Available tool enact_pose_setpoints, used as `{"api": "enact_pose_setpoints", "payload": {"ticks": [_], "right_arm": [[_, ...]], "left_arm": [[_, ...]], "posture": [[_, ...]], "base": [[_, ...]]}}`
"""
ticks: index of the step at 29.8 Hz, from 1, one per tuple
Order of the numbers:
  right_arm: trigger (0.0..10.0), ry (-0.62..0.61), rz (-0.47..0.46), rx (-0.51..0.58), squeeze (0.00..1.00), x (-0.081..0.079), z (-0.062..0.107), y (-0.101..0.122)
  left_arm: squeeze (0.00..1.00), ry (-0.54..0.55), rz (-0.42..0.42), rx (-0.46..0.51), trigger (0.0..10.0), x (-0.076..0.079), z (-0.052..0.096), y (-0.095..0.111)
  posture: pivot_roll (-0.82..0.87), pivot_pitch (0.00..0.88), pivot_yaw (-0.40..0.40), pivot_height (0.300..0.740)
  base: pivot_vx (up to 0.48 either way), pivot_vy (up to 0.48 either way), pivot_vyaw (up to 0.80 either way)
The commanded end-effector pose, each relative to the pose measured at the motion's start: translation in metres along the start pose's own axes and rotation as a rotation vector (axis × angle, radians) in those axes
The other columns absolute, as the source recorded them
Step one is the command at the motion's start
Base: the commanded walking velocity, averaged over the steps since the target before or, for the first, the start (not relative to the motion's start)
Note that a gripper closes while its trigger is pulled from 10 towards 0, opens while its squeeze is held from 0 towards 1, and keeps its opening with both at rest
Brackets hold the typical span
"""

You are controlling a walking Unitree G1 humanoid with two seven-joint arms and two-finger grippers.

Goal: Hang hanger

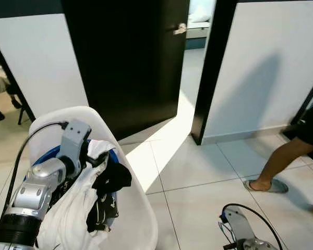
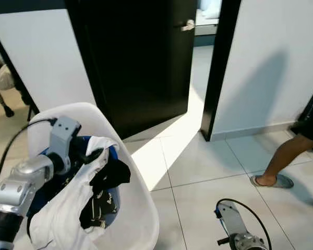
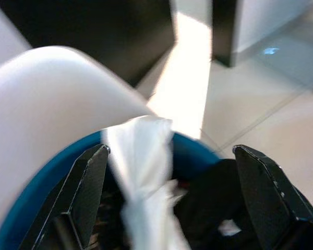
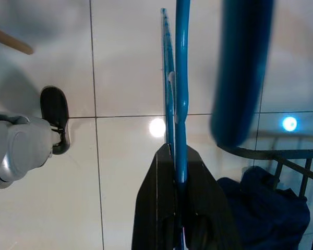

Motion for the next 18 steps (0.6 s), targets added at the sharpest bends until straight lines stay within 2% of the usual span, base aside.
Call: {"api": "enact_pose_setpoints", "payload": {"ticks": [1,7,10,14,17,18], "right_arm": [[10.0,0.017,0.003,0.016,0.0,-0.006,0.0,0.005],[10.0,0.02,0.006,0.018,0.0,-0.006,0.0,0.006],[10.0,0.021,0.006,0.019,0.0,-0.006,0.0,0.006],[10.0,0.022,0.012,0.018,0.0,-0.005,0.0,0.007],[10.0,0.023,0.013,0.019,0.0,-0.005,0.0,0.007],[10.0,0.023,0.014,0.019,0.0,-0.006,0.0,0.007]], "left_arm": [[0.0,0.129,-0.025,0.013,10.0,-0.017,0.008,0.002],[0.0,0.189,-0.048,-0.015,10.0,-0.012,0.011,-0.005],[0.0,0.191,-0.005,-0.061,10.0,0.002,0.013,-0.023],[0.0,0.19,0.013,-0.062,10.0,0.009,0.011,-0.025],[0.0,0.208,0.008,-0.068,10.0,0.008,0.012,-0.029],[0.0,0.23,-0.011,-0.09,10.0,0.003,0.013,-0.034]], "posture": [[0.0,0.0,0.011,0.74],[0.0,0.0,0.012,0.74],[0.0,0.0,0.012,0.74],[0.0,0.0,0.007,0.74],[0.0,0.0,0.008,0.74],[0.0,0.0,0.012,0.74]], "base": [[0.0,0.0,0.0],[0.0,-0.461,0.0],[0.0,-0.464,0.0],[0.0,0.0,0.0],[0.0,0.0,0.0],[0.0,0.0,0.0]]}}
Point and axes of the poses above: a point about 5 cm out from each wrist's last joint towards the gripper, its own z axis pointing back from the gripper into the wrist, its own y axis along the axis of the wrist's last joint, x = y × z, the point moved 3 cm from there along -z, pointing out of the wrist towards the gripper, and after that the axes turned 14 degrees about z, right-handed, at the moved point
